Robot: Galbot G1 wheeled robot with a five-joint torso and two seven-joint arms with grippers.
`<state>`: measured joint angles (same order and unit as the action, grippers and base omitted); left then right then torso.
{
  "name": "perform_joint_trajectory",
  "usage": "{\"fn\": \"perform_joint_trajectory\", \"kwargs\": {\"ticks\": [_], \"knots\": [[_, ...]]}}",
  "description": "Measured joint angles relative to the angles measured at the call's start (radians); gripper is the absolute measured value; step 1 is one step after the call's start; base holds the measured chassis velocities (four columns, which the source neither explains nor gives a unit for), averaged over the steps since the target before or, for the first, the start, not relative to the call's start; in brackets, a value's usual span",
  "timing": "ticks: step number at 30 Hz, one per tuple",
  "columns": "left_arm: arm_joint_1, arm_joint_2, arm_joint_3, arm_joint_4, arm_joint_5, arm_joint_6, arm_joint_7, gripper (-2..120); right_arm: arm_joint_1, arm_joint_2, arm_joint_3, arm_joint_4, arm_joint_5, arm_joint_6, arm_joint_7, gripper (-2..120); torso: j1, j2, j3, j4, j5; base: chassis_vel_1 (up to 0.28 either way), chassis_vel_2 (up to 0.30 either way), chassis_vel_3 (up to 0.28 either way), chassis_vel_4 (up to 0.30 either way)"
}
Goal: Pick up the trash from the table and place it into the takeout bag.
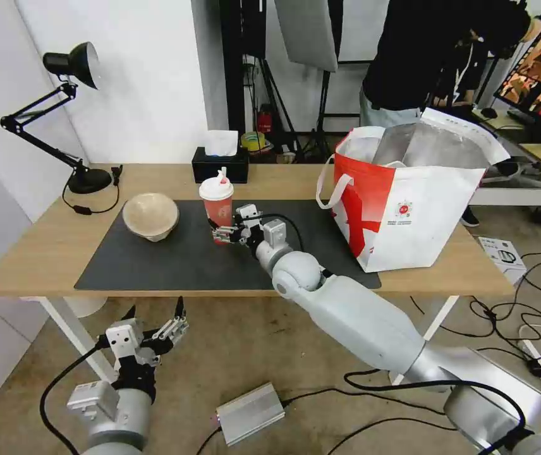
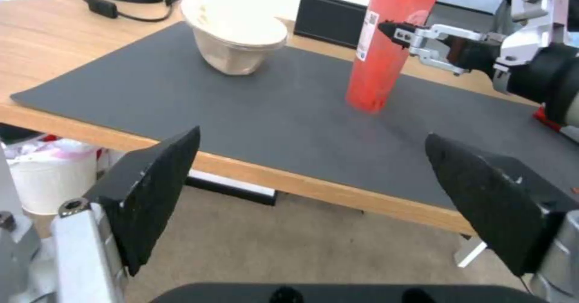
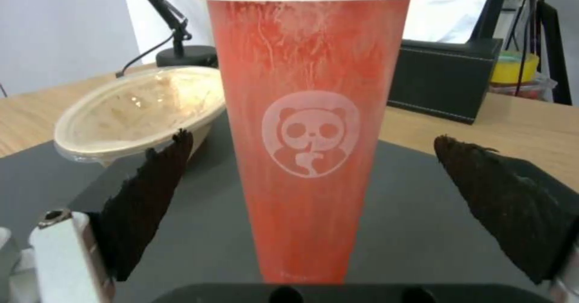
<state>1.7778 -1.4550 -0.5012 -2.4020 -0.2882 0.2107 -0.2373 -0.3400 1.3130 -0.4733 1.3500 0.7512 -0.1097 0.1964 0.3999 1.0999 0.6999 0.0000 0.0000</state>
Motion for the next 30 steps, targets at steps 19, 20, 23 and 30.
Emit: {"fn": "perform_joint_trajectory", "kwargs": {"ticks": [19,20,23,30], "knots": [[-0.006,0.004,0.001,0.004,-0.004,0.000,0.000,100,0.033,0.082,0.014,-0.116,0.009,0.003,-0.023,100,0.000,0.000,0.000,-0.0001,0.0000,0.000,0.000,0.000,0.000],[-0.006,0.004,0.001,0.004,-0.004,0.000,0.000,100,0.034,0.085,0.015,-0.120,0.008,0.003,-0.024,100,0.000,0.000,0.000,0.0000,-0.0001,0.000,0.000,0.000,0.000],[-0.007,0.006,0.001,0.004,-0.005,-0.001,0.000,100,0.037,0.094,0.017,-0.133,0.005,0.006,-0.026,100,0.000,0.000,0.000,0.0000,0.0000,0.000,0.000,0.000,0.000],[-0.010,0.010,0.008,0.009,-0.005,-0.001,0.000,100,0.043,0.126,0.027,-0.187,-0.017,0.017,-0.038,100,0.000,0.000,0.000,0.0000,0.0000,0.000,0.000,0.000,0.000]]}}
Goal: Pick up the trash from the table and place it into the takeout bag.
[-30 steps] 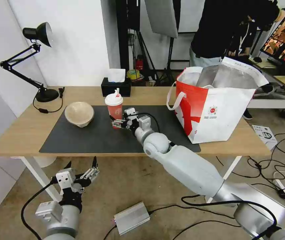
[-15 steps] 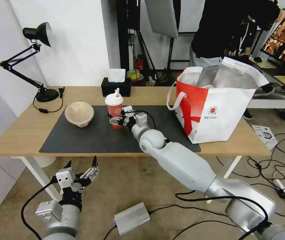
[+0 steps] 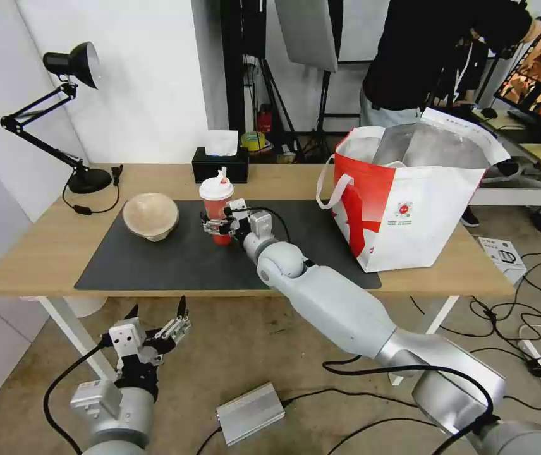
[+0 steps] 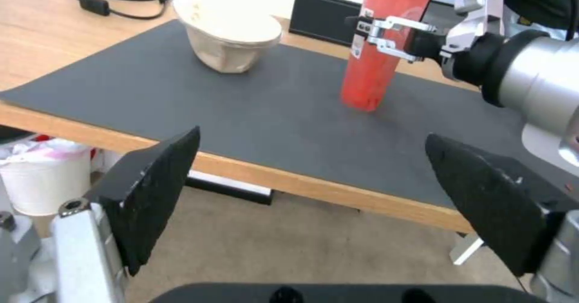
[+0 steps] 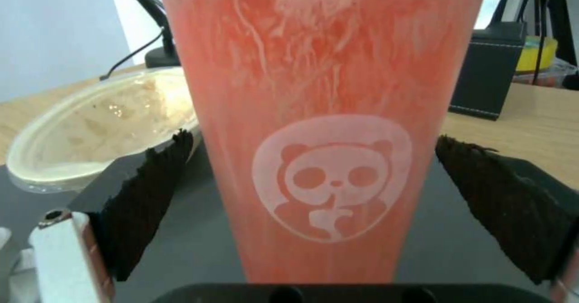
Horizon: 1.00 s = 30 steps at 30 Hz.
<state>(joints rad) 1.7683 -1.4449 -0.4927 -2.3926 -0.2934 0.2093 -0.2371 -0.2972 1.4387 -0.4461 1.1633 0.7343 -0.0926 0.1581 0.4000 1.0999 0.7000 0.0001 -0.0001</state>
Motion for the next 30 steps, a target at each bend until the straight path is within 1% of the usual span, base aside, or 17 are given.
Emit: {"fn": "perform_joint_trajectory", "kwargs": {"ticks": [11,12,15,17,19,20,21,24,25,26,27,29,30], "knots": [[0.001,0.002,0.004,0.002,0.000,-0.001,0.000,100,0.000,0.009,0.003,-0.023,-0.006,0.011,-0.010,99,0.000,0.000,0.000,-0.0001,0.0000,0.000,0.000,0.000,0.000],[0.001,0.002,0.005,0.002,0.000,-0.001,0.000,100,-0.001,0.011,0.006,-0.026,-0.007,0.013,-0.011,96,0.000,0.000,0.000,0.0000,0.0000,0.000,0.000,0.000,0.000],[0.001,0.003,0.008,0.002,0.000,-0.002,0.001,100,-0.003,0.011,0.010,-0.030,-0.007,0.015,-0.016,82,0.000,0.000,0.000,-0.0001,0.0000,0.000,0.000,0.000,0.000],[0.001,0.003,0.008,0.002,0.000,-0.002,0.001,100,-0.003,0.010,0.010,-0.031,-0.007,0.016,-0.016,81,0.000,0.000,0.000,-0.0001,0.0000,0.000,0.000,0.000,0.000],[0.001,0.004,0.010,0.002,0.001,-0.002,0.001,100,-0.004,0.010,0.010,-0.033,-0.007,0.017,-0.022,69,0.000,0.000,0.000,-0.0001,0.0000,0.000,0.000,0.000,0.000],[0.001,0.004,0.010,0.002,0.001,-0.002,0.001,100,-0.004,0.010,0.010,-0.033,-0.007,0.017,-0.022,69,0.000,0.000,0.000,-0.0001,0.0000,0.000,0.000,0.000,0.000],[0.001,0.004,0.010,0.002,0.001,-0.002,0.001,100,-0.005,0.010,0.010,-0.033,-0.006,0.018,-0.024,66,0.000,0.000,0.000,0.0000,0.0001,0.000,0.000,0.000,0.000],[0.001,0.004,0.014,0.003,0.002,-0.005,0.001,100,-0.008,0.011,0.012,-0.038,-0.006,0.022,-0.031,51,0.000,0.000,0.000,-0.0001,0.0001,0.000,0.000,0.000,0.000],[0.001,0.004,0.015,0.005,0.002,-0.006,0.001,100,-0.009,0.011,0.012,-0.039,-0.006,0.023,-0.031,48,0.000,0.000,0.000,-0.0001,0.0001,0.000,0.000,0.000,0.000],[0.001,0.004,0.015,0.005,0.002,-0.006,0.001,100,-0.009,0.011,0.012,-0.039,-0.006,0.023,-0.031,48,0.000,0.000,0.000,-0.0001,0.0001,0.000,0.000,0.000,0.000],[0.001,0.004,0.018,0.006,0.003,-0.006,0.001,100,-0.010,0.012,0.013,-0.039,-0.006,0.024,-0.032,41,0.000,0.000,0.000,-0.0001,0.0001,0.000,0.000,0.000,0.000],[0.001,0.004,0.021,0.008,0.004,-0.009,0.001,100,-0.014,0.013,0.014,-0.038,-0.007,0.027,-0.033,34,0.000,0.000,0.000,-0.0001,0.0001,0.000,0.000,0.000,0.000],[0.001,0.004,0.021,0.008,0.004,-0.009,0.001,100,-0.014,0.013,0.014,-0.038,-0.007,0.027,-0.033,34,0.000,0.000,0.000,-0.0001,0.0001,0.000,0.000,0.000,0.000]]}}
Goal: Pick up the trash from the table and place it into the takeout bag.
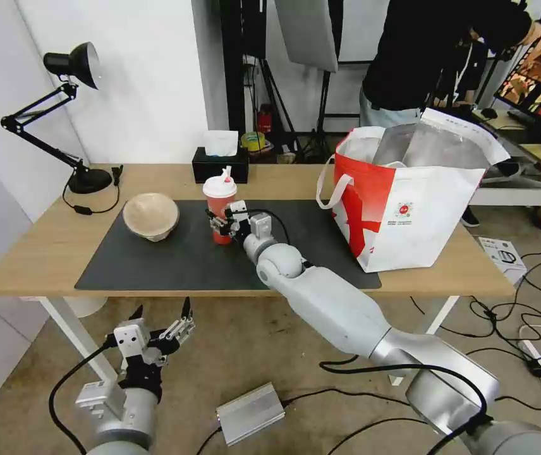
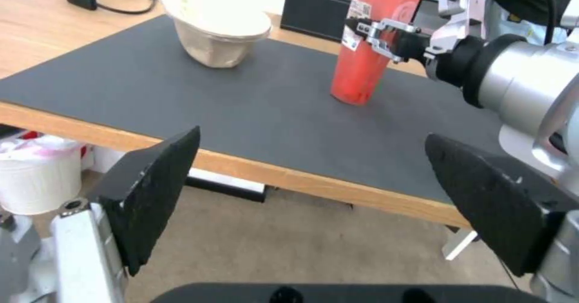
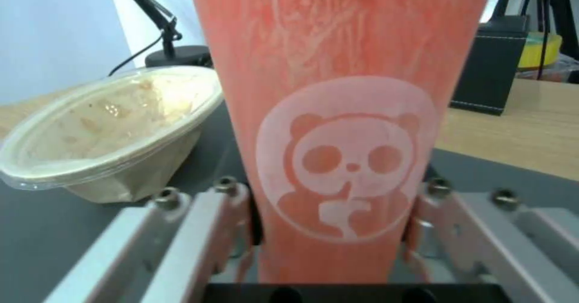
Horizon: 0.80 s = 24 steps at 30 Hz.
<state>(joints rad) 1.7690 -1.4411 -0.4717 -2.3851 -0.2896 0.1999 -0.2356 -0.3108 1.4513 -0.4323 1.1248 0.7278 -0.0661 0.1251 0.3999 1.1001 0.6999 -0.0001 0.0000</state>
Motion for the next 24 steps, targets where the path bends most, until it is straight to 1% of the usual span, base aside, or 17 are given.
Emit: {"fn": "perform_joint_trajectory", "kwargs": {"ticks": [2,4,5,6,9,12,17,19,23,24], "knots": [[-0.001,0.001,0.000,0.004,0.000,-0.010,0.001,100,-0.004,0.000,0.002,0.003,0.000,0.000,0.000,24,0.000,0.000,0.000,0.0001,0.0000,0.000,0.000,0.000,0.000],[-0.002,0.001,0.000,0.005,0.000,-0.014,0.003,100,-0.009,-0.004,0.003,0.012,-0.001,0.001,0.000,17,0.000,0.000,0.000,0.0001,0.0000,0.000,0.000,0.000,0.000],[-0.001,0.001,0.000,0.005,0.000,-0.015,0.003,100,-0.011,-0.008,0.003,0.017,-0.002,0.000,0.000,14,0.000,0.000,0.000,0.0001,0.0000,0.000,0.000,0.000,0.000],[-0.001,0.001,0.000,0.005,0.000,-0.015,0.003,100,-0.011,-0.008,0.003,0.017,-0.002,0.000,0.000,14,0.000,0.000,0.000,0.0001,0.0000,0.000,0.000,0.000,0.000],[-0.002,0.003,0.000,0.005,0.000,-0.015,0.003,100,-0.019,-0.031,0.003,0.050,-0.005,-0.002,0.005,5,0.000,0.000,0.000,0.0001,-0.0001,0.000,0.000,0.000,0.000],[0.000,0.002,0.000,0.005,0.000,-0.015,0.004,100,-0.024,-0.046,0.003,0.078,-0.004,-0.006,0.011,3,0.000,0.000,0.000,0.0000,-0.0001,0.000,0.000,0.000,0.000],[0.007,-0.002,0.001,-0.001,0.000,-0.015,0.004,100,-0.029,-0.075,0.003,0.127,-0.004,-0.011,0.021,3,0.000,0.000,0.000,0.0000,0.0000,0.000,0.000,0.000,0.000],[0.010,-0.003,0.000,-0.006,0.001,-0.015,0.004,100,-0.031,-0.098,0.008,0.162,-0.003,-0.018,0.028,3,0.000,0.000,0.000,0.0001,0.0000,0.000,0.000,0.000,0.000],[0.011,-0.003,0.000,-0.009,0.003,-0.015,0.004,100,-0.032,-0.120,0.016,0.195,-0.002,-0.026,0.034,3,0.000,0.000,0.000,0.0000,0.0000,0.000,0.000,0.000,0.000],[0.011,-0.004,0.001,-0.012,0.004,-0.015,0.004,100,-0.034,-0.141,0.020,0.226,0.004,-0.034,0.040,3,0.000,0.000,0.000,0.0000,0.0001,0.000,0.000,0.000,0.000]]}}
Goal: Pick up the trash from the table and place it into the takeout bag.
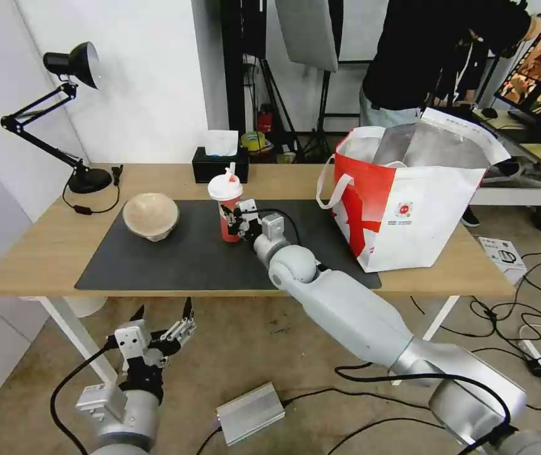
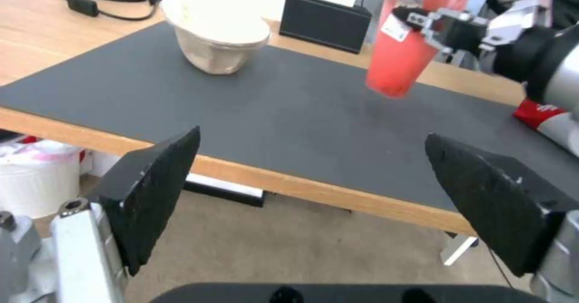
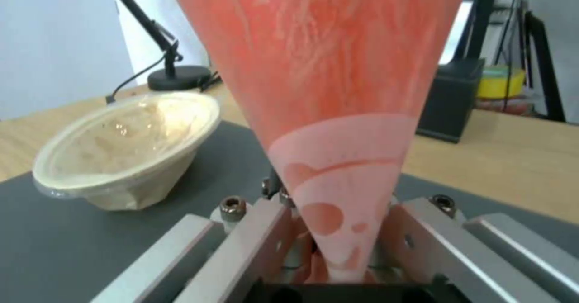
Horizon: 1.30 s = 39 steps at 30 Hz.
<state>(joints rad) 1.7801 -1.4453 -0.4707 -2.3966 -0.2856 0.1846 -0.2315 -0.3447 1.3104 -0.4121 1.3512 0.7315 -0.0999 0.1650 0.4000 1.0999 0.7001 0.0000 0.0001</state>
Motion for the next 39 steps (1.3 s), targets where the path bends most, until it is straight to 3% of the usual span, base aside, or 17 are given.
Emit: {"fn": "perform_joint_trajectory", "kwargs": {"ticks": [30,39], "knots": [[0.004,-0.021,0.032,0.003,0.041,-0.007,0.000,100,-0.075,-0.315,0.080,0.473,0.103,-0.079,0.037,3,0.000,0.000,0.000,-0.0001,0.0000,0.000,0.000,0.000,0.000],[0.012,-0.029,0.018,-0.003,0.044,-0.007,0.000,100,-0.062,-0.357,0.110,0.547,0.156,-0.096,0.051,3,0.000,0.000,0.000,0.0000,0.0000,0.000,0.000,0.000,0.000]]}}
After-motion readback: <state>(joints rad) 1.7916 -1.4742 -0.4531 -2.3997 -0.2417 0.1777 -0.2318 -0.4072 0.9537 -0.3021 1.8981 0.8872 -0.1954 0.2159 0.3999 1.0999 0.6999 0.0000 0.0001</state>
